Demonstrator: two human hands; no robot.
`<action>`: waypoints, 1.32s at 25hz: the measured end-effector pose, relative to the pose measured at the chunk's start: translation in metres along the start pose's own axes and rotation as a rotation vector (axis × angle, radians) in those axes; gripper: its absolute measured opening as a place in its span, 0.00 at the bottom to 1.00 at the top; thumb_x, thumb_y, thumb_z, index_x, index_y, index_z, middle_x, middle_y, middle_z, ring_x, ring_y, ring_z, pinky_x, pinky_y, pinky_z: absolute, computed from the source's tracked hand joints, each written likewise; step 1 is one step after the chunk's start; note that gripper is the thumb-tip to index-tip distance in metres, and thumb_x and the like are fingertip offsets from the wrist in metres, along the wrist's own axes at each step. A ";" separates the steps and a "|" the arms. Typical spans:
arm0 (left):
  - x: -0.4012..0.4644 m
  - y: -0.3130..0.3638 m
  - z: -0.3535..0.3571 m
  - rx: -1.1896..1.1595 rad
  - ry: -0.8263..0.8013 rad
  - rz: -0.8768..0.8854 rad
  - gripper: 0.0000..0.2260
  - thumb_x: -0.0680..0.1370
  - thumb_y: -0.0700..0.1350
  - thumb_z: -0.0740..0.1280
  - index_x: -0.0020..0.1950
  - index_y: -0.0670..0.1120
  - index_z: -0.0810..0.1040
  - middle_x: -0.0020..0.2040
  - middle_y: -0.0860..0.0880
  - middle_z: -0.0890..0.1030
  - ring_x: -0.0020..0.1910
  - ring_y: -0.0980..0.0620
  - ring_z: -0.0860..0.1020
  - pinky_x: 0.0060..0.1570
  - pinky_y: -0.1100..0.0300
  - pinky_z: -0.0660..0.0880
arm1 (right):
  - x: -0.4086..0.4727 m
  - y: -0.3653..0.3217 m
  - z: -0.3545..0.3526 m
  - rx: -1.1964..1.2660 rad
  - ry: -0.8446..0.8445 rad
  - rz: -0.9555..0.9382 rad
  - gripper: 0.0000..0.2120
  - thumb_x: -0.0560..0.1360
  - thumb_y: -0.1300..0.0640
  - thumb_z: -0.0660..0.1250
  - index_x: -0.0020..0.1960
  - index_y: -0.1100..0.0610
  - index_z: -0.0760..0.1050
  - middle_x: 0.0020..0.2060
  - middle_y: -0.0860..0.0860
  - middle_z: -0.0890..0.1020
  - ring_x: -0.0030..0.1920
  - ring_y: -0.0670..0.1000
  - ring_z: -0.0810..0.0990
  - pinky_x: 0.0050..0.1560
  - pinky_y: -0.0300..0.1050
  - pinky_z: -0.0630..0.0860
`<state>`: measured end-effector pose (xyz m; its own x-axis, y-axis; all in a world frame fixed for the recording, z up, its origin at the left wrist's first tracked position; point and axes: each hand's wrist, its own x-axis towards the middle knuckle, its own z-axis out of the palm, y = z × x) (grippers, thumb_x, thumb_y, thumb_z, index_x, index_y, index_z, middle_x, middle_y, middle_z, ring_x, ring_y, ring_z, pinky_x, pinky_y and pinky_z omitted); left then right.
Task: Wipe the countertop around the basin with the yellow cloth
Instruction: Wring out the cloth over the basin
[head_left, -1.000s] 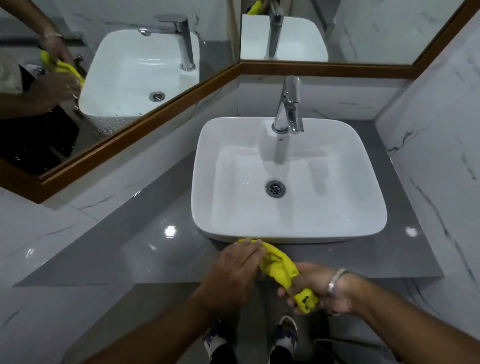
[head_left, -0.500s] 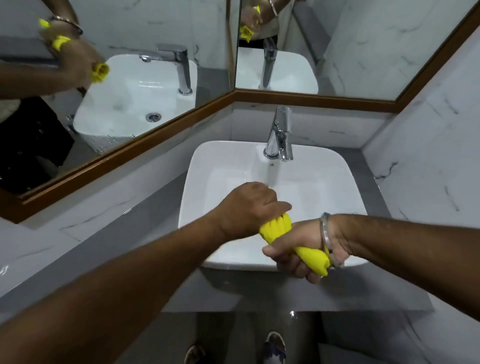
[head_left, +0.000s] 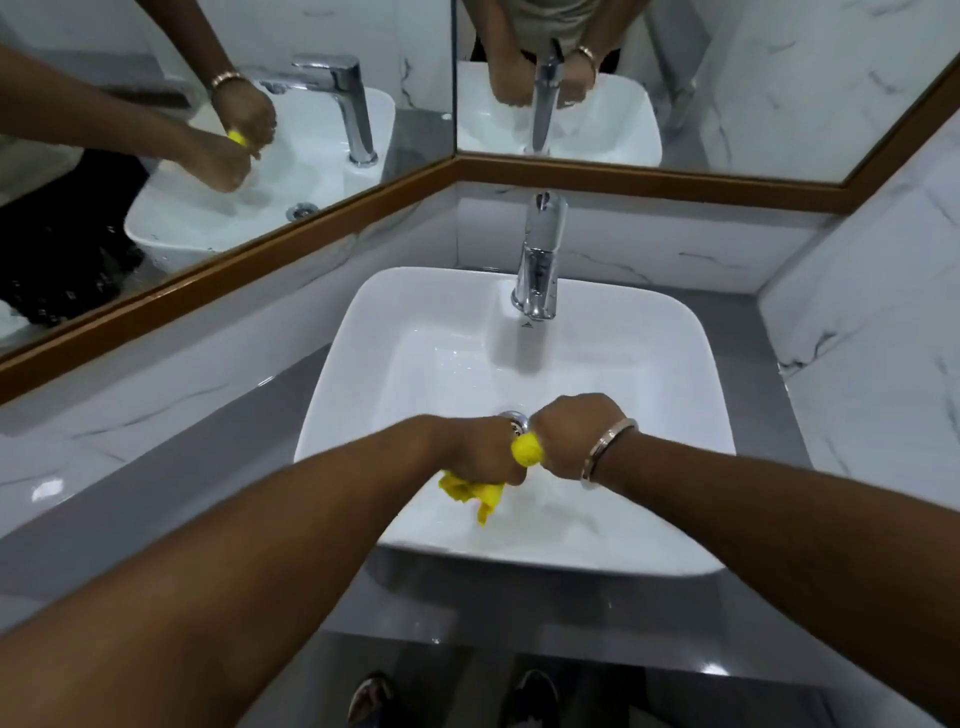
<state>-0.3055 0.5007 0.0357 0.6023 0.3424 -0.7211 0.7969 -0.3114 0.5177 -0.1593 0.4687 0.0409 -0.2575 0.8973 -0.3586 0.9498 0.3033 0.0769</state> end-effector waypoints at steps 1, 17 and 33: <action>0.005 -0.002 0.007 -0.148 -0.010 -0.008 0.17 0.71 0.45 0.61 0.23 0.42 0.73 0.24 0.38 0.79 0.21 0.43 0.72 0.33 0.46 0.77 | 0.006 0.005 0.011 -0.057 0.073 -0.070 0.06 0.71 0.56 0.62 0.44 0.54 0.76 0.39 0.51 0.82 0.40 0.57 0.80 0.36 0.43 0.66; 0.008 -0.013 0.045 -0.462 0.316 0.011 0.06 0.69 0.50 0.71 0.39 0.51 0.77 0.37 0.51 0.81 0.37 0.50 0.80 0.34 0.62 0.73 | 0.001 0.025 0.044 -0.004 0.434 -0.234 0.20 0.58 0.45 0.75 0.46 0.51 0.76 0.38 0.55 0.78 0.36 0.59 0.77 0.32 0.45 0.67; -0.070 0.021 -0.012 0.024 0.369 -0.031 0.17 0.81 0.53 0.62 0.48 0.39 0.79 0.44 0.46 0.78 0.42 0.51 0.73 0.39 0.61 0.69 | -0.032 0.051 -0.038 0.633 -0.120 -0.260 0.19 0.62 0.50 0.79 0.38 0.44 0.66 0.40 0.45 0.73 0.39 0.46 0.72 0.33 0.36 0.67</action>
<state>-0.3306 0.4806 0.1027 0.5579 0.6469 -0.5198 0.8163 -0.3150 0.4842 -0.1094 0.4678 0.0920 -0.5044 0.7677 -0.3952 0.7900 0.2255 -0.5701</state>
